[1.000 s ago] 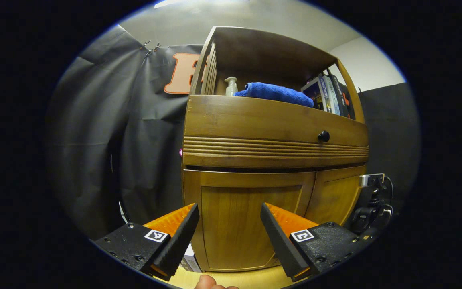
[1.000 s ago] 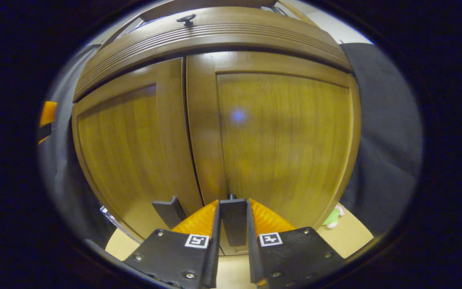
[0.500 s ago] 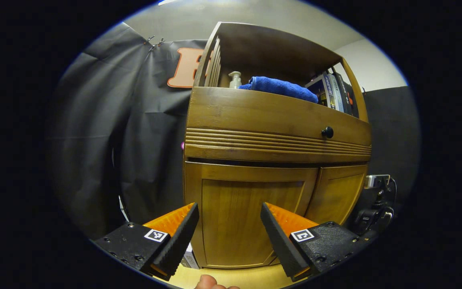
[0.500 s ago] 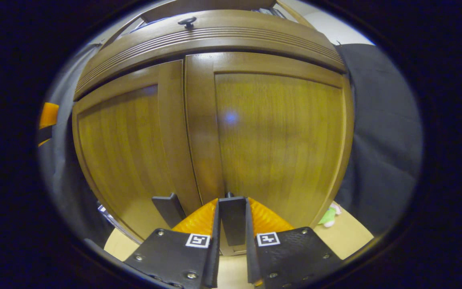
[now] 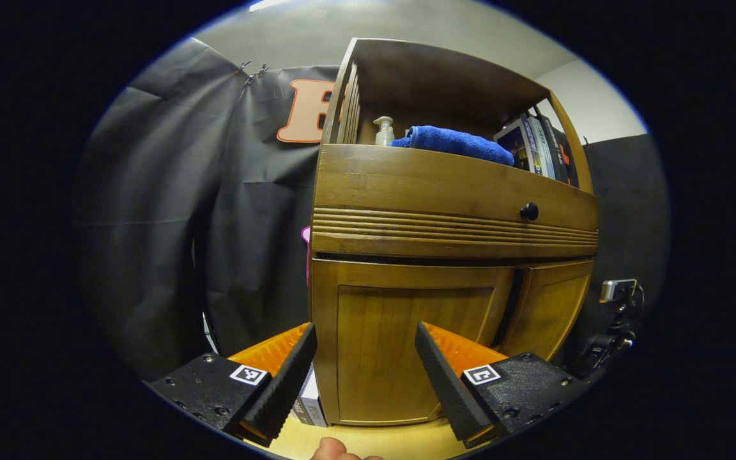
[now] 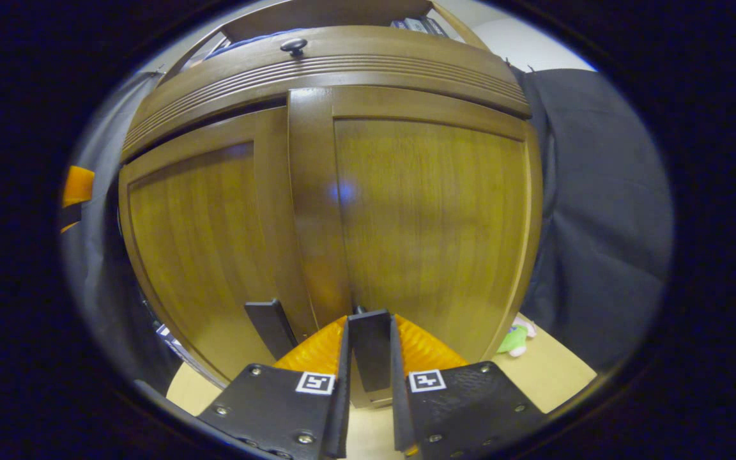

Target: Open the right door of the double-door shoe cabinet with the right hand, and open the left door with the left hand.

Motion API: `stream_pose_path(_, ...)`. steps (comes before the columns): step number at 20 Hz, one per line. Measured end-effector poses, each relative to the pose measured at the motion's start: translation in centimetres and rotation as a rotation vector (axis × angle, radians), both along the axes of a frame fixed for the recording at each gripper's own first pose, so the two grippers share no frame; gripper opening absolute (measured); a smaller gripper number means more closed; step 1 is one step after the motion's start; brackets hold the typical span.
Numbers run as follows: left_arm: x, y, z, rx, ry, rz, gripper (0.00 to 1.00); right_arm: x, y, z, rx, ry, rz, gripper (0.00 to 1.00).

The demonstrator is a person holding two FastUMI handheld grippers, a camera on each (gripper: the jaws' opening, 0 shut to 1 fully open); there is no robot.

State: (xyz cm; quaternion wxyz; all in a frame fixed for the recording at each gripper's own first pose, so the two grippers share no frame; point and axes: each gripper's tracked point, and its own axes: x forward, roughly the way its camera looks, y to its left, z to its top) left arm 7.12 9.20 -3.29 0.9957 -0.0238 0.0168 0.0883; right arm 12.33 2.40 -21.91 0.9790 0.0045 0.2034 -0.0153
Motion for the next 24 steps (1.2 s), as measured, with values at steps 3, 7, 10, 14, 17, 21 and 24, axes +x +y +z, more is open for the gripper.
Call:
stream_pose_path(3,-0.4,0.0,0.0,-0.004,-0.002,0.006,0.96,-0.9,-0.6,0.2,0.006,0.001,-0.01,0.28)
stream_pose_path(7,-0.6,-0.8,-0.2,-0.009,0.002,-0.011,0.96,-2.3,-1.3,0.3,-0.002,-0.003,-0.021,0.31)
stream_pose_path(10,-1.0,-1.9,-0.3,-0.012,0.003,-0.034,0.96,-3.4,-1.9,0.6,0.004,0.001,-0.021,0.24)
stream_pose_path(14,-1.3,-3.3,-0.5,-0.01,0.006,-0.067,0.95,-4.4,-2.8,1.2,0.009,0.007,-0.042,0.24)
stream_pose_path(17,-1.6,-4.0,-0.5,-0.005,0.006,-0.086,0.92,-5.0,-3.3,1.5,0.014,0.006,-0.059,0.24)
stream_pose_path(21,-1.9,-5.2,-0.8,-0.012,0.005,-0.113,0.92,-7.2,-4.8,1.6,0.017,0.006,-0.077,0.24)
stream_pose_path(24,-2.2,-6.1,-1.2,-0.026,0.01,-0.13,0.96,-8.2,-5.8,1.8,0.01,0.004,-0.099,0.24)
